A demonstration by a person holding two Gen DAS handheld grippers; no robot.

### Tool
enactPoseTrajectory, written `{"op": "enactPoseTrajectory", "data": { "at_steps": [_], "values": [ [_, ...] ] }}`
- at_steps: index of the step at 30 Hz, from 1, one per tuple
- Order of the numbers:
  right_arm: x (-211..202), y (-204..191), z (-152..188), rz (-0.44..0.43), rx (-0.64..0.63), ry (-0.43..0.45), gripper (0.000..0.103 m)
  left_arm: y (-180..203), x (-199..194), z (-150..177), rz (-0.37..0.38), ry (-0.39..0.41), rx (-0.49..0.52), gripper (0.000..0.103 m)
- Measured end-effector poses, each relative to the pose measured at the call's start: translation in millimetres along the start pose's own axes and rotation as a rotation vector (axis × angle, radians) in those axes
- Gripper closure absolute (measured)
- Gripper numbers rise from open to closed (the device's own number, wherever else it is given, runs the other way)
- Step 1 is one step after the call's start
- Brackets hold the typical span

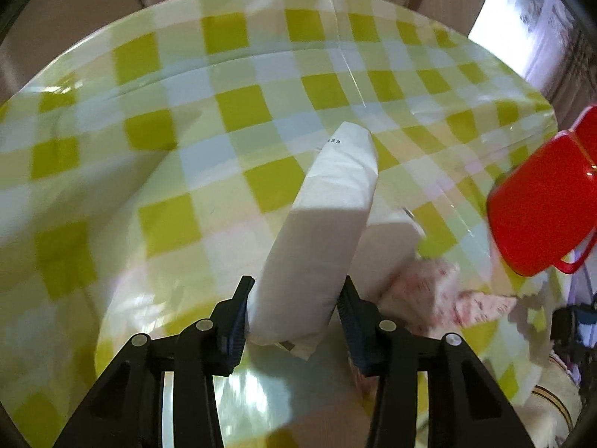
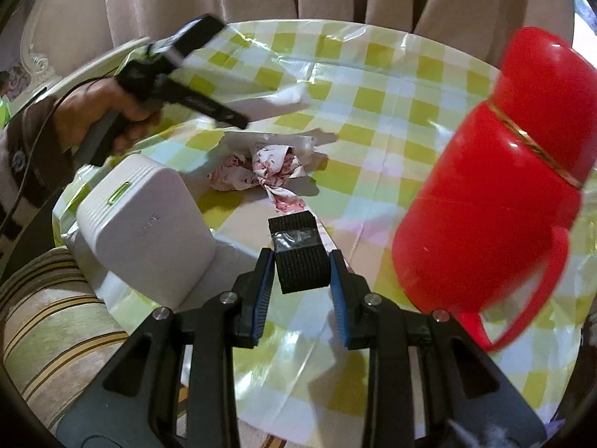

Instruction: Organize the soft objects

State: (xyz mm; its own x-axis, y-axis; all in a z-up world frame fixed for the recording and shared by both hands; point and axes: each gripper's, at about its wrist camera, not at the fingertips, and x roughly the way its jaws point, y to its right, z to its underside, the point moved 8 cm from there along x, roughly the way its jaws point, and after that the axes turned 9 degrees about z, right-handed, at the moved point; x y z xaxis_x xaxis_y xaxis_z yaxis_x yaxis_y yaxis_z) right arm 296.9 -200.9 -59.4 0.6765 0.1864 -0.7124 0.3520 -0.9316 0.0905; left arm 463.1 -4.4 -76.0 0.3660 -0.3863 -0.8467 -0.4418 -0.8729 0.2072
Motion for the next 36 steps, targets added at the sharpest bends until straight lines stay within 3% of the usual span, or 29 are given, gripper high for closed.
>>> {"op": "enactPoseTrajectory", "data": {
  "at_steps": [9,17,22,36],
  "values": [
    [-32,21,17,0.055,0.067,-0.019,0.069,9,-61,60,-0.016,0.104,-0.125,0.058],
    [-68,31,31,0.082,0.097,-0.004,0.069,31,-121,101,-0.107,0.209,-0.203,0.058],
    [-95,33,40,0.091,0.106,0.016,0.069,53,-153,118,-0.191,0.254,-0.201,0.058],
    [-156,55,78,0.156,0.147,0.047,0.069,156,-179,150,-0.136,0.305,-0.098,0.057]
  ]
}}
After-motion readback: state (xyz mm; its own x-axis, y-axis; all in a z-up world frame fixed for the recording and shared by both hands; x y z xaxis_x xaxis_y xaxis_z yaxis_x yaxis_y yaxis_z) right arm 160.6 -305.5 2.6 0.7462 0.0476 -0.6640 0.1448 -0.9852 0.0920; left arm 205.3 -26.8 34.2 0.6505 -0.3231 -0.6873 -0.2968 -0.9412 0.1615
